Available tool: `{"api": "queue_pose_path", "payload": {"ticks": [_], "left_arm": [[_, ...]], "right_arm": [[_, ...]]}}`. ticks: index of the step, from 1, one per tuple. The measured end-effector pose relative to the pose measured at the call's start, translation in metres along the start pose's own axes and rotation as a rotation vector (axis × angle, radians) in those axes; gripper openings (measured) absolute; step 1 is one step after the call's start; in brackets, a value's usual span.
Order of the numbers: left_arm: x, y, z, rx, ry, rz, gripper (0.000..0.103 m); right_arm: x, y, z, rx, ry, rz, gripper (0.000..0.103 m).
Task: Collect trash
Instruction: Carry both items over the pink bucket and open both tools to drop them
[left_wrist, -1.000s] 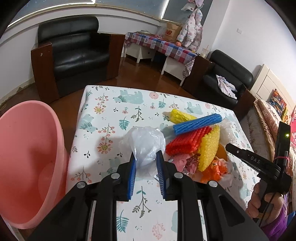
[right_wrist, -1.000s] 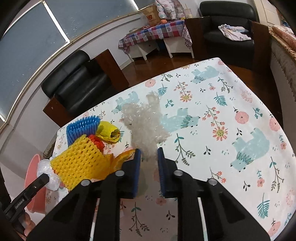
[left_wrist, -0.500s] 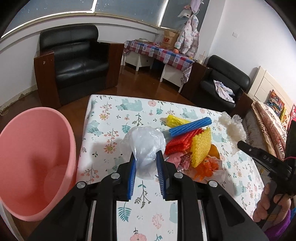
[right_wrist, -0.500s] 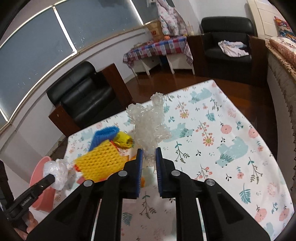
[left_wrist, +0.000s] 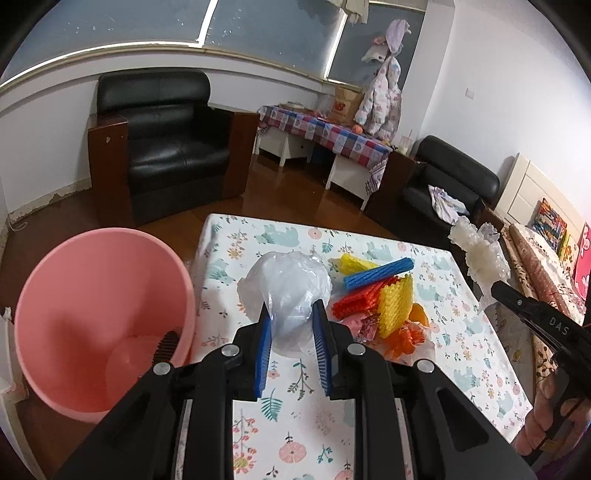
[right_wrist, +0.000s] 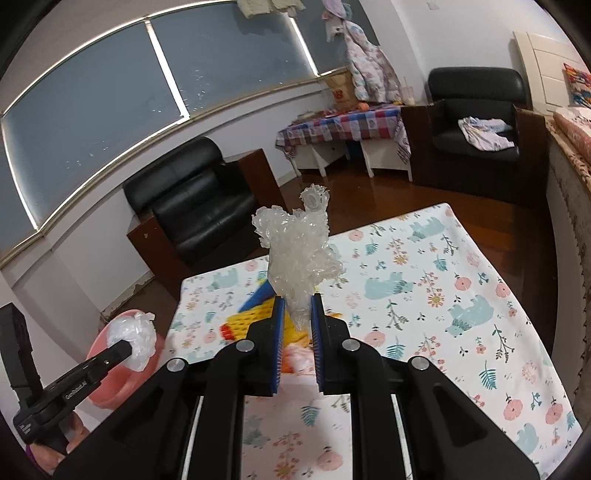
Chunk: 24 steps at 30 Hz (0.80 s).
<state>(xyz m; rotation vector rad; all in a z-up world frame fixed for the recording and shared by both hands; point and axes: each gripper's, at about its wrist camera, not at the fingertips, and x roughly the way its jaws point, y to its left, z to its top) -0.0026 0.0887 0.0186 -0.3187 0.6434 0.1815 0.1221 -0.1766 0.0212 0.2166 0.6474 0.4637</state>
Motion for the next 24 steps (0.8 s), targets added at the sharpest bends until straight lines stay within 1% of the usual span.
{"api": "queue_pose_path", "payload": {"ticks": [5, 10, 24], "left_arm": [[-0.016, 0.008, -0.003, -0.009, -0.022, 0.011, 0.020], [-0.028, 0.024, -0.005, -0.032, -0.042, 0.028, 0.020], [-0.052, 0.074, -0.016, -0.114, -0.072, 0.082, 0.020]], "right_arm": [[-0.009, 0.020, -0.004, -0.035, -0.002, 0.024, 0.014], [-0.012, 0.042, -0.009, -0.069, 0.003, 0.047, 0.014], [0.000, 0.103, -0.026, -0.183, 0.052, 0.119, 0.014]]}}
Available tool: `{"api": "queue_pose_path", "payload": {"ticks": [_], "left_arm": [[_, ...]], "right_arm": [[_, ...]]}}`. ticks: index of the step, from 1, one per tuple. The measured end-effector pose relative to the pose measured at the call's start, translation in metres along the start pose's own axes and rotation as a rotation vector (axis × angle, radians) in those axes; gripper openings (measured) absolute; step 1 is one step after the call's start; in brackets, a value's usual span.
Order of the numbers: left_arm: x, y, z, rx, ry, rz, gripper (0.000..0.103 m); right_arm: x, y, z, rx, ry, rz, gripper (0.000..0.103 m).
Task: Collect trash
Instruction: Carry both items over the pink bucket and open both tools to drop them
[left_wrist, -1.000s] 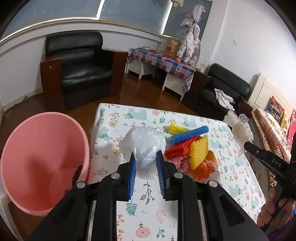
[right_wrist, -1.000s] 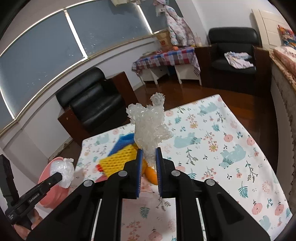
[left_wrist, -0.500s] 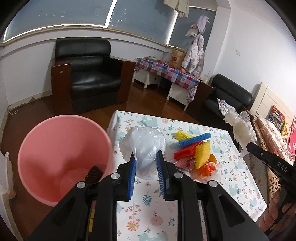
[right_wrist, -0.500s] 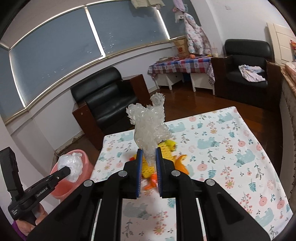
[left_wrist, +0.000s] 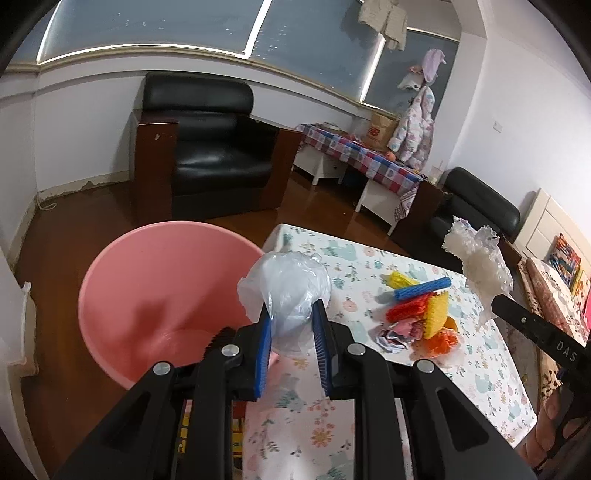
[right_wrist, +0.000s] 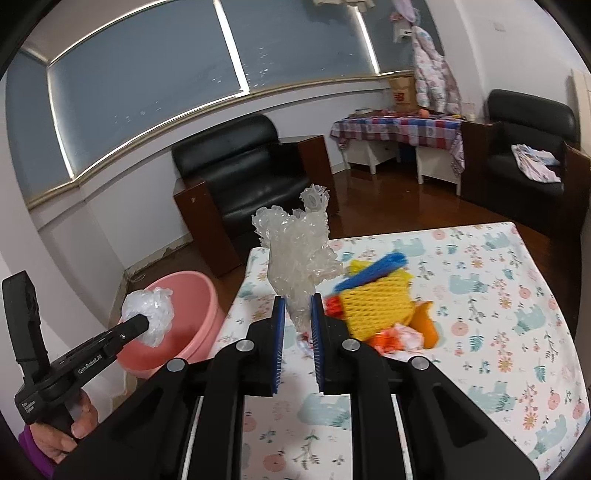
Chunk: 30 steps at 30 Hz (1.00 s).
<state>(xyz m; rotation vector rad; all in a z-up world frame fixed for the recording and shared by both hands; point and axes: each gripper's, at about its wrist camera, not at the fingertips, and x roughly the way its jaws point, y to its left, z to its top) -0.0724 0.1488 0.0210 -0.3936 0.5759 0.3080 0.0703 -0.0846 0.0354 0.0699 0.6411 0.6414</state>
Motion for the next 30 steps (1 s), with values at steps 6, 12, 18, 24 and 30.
{"api": "queue_pose_path", "payload": {"ticks": [6, 12, 18, 24, 30], "left_arm": [[-0.004, 0.018, -0.003, -0.022, -0.008, 0.022, 0.020], [-0.007, 0.038, -0.003, -0.045, -0.008, 0.051, 0.020], [-0.013, 0.055, -0.002, -0.072, -0.020, 0.084, 0.020], [-0.013, 0.073, -0.005, -0.096, -0.002, 0.120, 0.020], [-0.006, 0.081, -0.010, -0.103, 0.023, 0.140, 0.021]], "right_arm": [[0.012, 0.028, -0.001, -0.051, 0.029, 0.035, 0.014], [0.024, 0.050, 0.001, -0.096, 0.058, 0.067, 0.014], [0.039, 0.074, 0.002, -0.138, 0.088, 0.108, 0.014], [0.059, 0.099, 0.001, -0.173, 0.137, 0.156, 0.014], [0.078, 0.125, -0.007, -0.238, 0.196, 0.183, 0.014]]}}
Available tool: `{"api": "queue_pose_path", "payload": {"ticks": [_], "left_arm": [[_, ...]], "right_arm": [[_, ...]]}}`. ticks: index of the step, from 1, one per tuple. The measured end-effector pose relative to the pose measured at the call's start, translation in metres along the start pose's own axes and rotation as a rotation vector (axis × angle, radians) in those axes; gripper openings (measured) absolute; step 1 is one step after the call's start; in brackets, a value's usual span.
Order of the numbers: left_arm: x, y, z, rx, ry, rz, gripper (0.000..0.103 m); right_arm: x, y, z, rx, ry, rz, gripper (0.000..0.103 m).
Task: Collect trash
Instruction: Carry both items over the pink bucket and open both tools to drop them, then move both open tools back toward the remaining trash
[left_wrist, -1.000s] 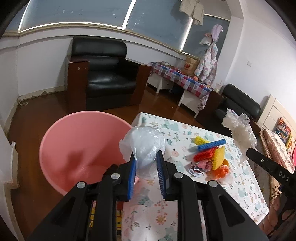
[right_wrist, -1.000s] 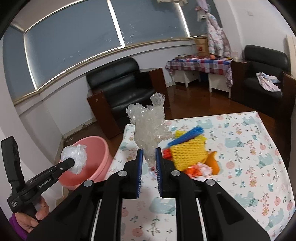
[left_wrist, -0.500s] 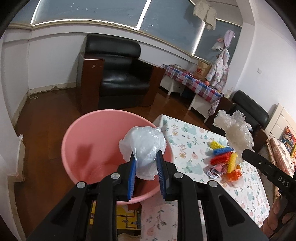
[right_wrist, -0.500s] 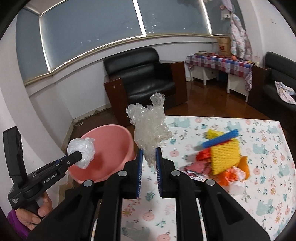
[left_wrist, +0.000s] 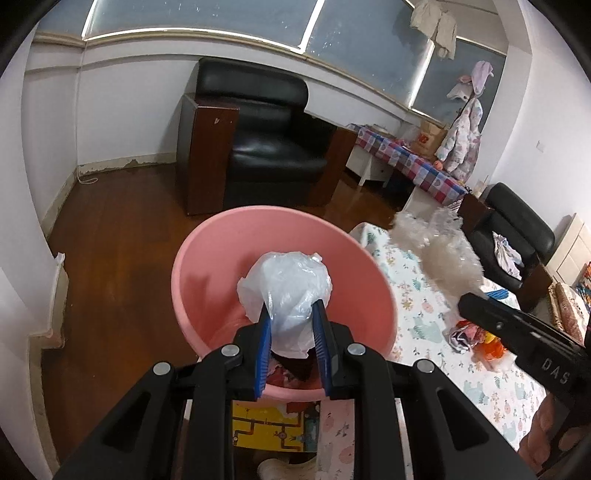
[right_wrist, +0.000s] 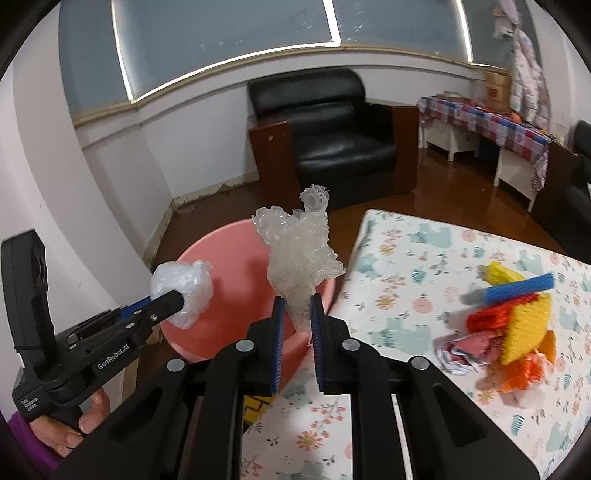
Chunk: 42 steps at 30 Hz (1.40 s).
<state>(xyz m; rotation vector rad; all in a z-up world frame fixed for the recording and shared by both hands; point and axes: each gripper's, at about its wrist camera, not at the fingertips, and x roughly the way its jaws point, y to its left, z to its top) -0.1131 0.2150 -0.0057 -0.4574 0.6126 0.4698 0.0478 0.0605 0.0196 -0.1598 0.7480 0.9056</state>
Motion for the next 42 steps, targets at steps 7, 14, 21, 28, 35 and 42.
{"api": "queue_pose_path", "payload": {"ticks": [7, 14, 21, 28, 35, 42], "left_arm": [[0.008, 0.000, -0.004, 0.011, 0.029, 0.006, 0.022], [0.011, 0.002, -0.005, -0.002, 0.047, 0.005, 0.034], [0.011, 0.001, -0.004, -0.003, 0.043, 0.009, 0.042], [0.011, 0.000, -0.004, -0.003, 0.046, 0.009, 0.042], [0.009, -0.010, -0.007, 0.011, 0.052, 0.006, 0.042], [0.008, -0.021, -0.008, 0.035, 0.055, -0.003, 0.042]], "right_arm": [[0.021, 0.012, -0.002, 0.014, 0.047, 0.058, 0.015], [0.030, 0.015, -0.005, 0.032, 0.070, 0.112, 0.019], [0.030, 0.010, -0.006, 0.060, 0.067, 0.127, 0.032], [0.022, 0.003, -0.009, 0.067, 0.044, 0.110, 0.033], [0.009, -0.009, -0.013, 0.081, 0.021, 0.080, 0.033], [-0.006, -0.026, -0.018, 0.104, -0.006, 0.034, 0.033]]}}
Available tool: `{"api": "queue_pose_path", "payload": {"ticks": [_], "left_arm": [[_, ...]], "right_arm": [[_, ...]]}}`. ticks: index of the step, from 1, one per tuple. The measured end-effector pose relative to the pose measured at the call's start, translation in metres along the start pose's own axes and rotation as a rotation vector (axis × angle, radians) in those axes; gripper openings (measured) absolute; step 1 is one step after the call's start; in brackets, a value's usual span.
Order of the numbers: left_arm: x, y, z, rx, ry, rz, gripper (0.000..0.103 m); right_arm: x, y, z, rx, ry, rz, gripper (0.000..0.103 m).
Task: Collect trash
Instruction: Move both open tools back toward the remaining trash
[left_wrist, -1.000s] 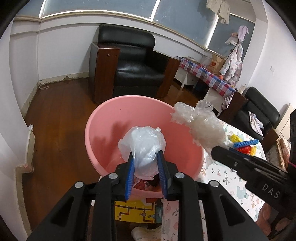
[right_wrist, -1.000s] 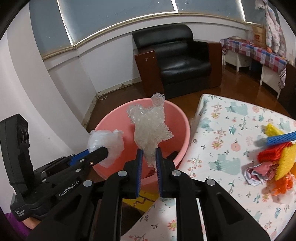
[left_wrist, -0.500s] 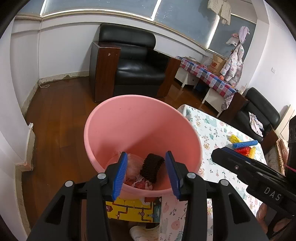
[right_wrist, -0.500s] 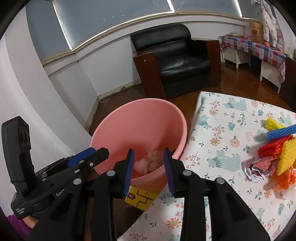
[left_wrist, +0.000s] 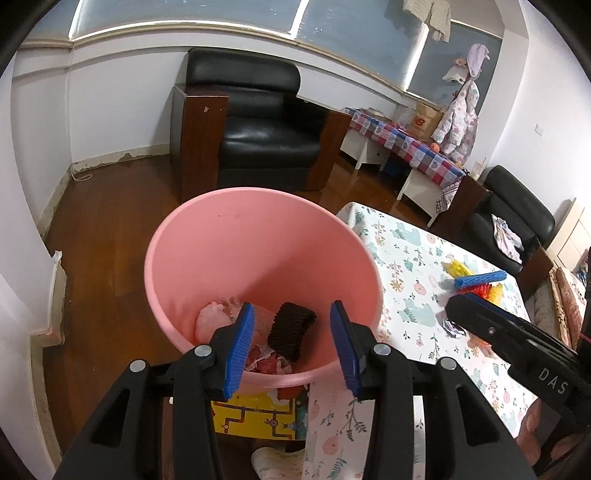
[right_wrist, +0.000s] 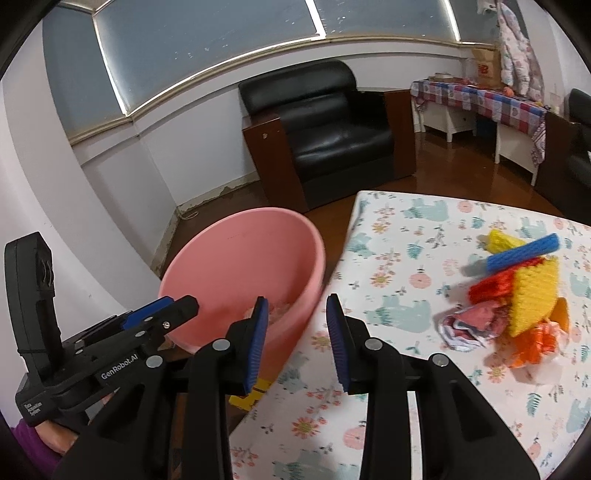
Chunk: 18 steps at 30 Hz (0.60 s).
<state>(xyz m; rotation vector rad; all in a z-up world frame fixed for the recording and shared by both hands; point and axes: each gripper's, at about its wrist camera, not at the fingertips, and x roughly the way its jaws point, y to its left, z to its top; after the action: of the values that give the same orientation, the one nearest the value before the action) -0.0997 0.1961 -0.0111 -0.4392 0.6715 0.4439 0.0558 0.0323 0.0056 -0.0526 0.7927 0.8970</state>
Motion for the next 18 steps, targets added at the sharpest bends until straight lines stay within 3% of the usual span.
{"api": "queue_pose_path", "payload": {"ticks": [18], "left_arm": [[0.004, -0.046, 0.000, 0.083, 0.006, -0.043, 0.042]], "right_arm": [[-0.051, -0.088, -0.024, 0.171, -0.057, -0.110, 0.033]]}}
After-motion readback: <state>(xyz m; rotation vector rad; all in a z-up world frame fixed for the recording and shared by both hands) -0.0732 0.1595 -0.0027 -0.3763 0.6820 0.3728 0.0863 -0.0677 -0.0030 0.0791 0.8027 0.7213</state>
